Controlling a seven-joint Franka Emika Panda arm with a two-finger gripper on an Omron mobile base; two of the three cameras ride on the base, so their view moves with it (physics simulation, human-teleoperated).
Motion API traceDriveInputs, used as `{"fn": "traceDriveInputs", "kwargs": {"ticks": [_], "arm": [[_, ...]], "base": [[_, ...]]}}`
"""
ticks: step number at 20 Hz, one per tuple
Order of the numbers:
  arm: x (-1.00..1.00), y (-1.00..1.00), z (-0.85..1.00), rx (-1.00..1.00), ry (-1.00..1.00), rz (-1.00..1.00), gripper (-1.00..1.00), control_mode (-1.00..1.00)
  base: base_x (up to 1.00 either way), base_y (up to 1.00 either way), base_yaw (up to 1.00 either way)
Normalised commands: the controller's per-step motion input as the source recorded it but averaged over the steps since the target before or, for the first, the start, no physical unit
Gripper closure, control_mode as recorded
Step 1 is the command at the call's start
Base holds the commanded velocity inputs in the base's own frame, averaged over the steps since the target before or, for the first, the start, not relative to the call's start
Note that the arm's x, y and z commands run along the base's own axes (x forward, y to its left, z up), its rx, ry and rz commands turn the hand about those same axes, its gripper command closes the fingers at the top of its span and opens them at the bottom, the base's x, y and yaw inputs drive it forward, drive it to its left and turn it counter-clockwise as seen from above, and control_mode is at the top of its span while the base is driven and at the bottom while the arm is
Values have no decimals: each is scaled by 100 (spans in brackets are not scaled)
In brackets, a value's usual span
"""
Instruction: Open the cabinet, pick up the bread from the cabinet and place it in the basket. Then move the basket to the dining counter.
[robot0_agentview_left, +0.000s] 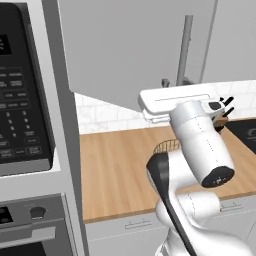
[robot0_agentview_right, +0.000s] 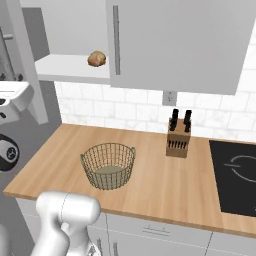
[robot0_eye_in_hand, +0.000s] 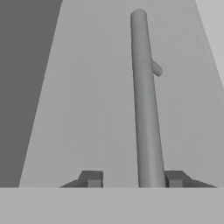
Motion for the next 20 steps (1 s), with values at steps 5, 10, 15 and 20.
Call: {"fn": "traceDriveInputs", "kwargs": {"ticks": [5, 10, 15, 20], "arm": [[-40, 10, 0, 0, 0, 0, -100, -100], [-97, -42, 5, 0, 0, 0, -100, -100], [-84, -95, 27, 1, 2, 5, -100, -100], [21, -100, 23, 11, 11, 17, -100, -100]], "base": [[0, 0, 0], [0, 0, 0], [0, 0, 0], [0, 0, 0]]}}
